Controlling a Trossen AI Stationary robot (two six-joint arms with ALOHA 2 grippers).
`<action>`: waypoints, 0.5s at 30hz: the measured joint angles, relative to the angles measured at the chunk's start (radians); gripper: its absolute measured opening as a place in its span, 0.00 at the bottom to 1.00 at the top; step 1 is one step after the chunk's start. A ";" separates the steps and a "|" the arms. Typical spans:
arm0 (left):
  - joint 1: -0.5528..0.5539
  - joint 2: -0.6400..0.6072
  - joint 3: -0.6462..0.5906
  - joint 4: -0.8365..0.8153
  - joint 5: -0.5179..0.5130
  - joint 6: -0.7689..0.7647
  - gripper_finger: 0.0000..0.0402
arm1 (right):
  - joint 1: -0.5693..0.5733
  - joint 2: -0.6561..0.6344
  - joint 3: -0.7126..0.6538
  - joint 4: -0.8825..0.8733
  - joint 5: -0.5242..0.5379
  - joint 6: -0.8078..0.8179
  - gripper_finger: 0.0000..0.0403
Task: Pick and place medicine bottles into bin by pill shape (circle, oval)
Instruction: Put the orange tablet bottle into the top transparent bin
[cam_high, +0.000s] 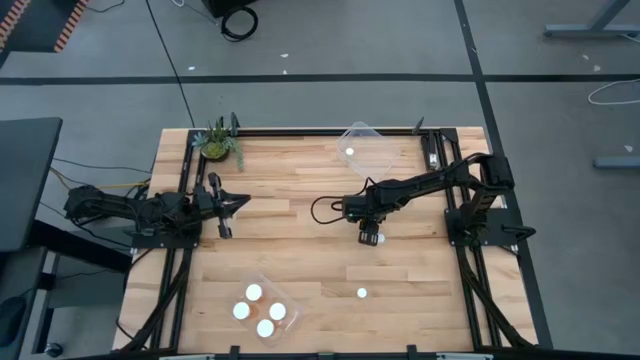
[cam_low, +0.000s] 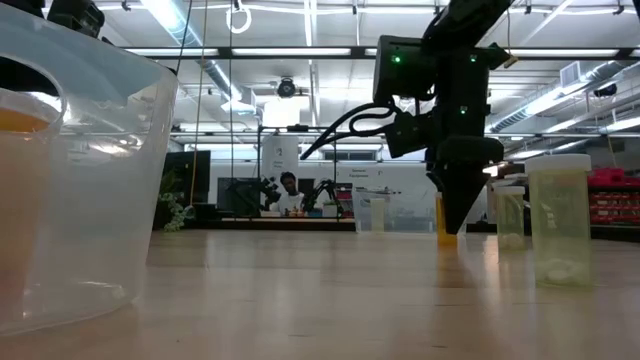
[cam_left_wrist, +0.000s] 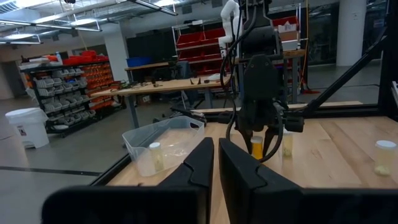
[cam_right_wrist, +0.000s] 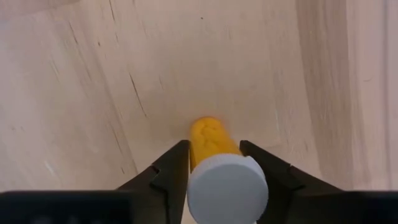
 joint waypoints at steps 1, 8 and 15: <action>0.000 0.000 0.000 0.000 0.000 0.000 0.08 | -0.003 0.000 0.000 0.000 -0.001 0.000 0.36; 0.000 0.000 0.000 0.000 0.000 0.000 0.06 | -0.016 0.000 0.000 -0.005 -0.015 -0.010 0.33; 0.000 0.000 0.000 0.000 0.000 0.000 0.09 | -0.030 0.000 0.001 -0.020 -0.018 -0.016 0.31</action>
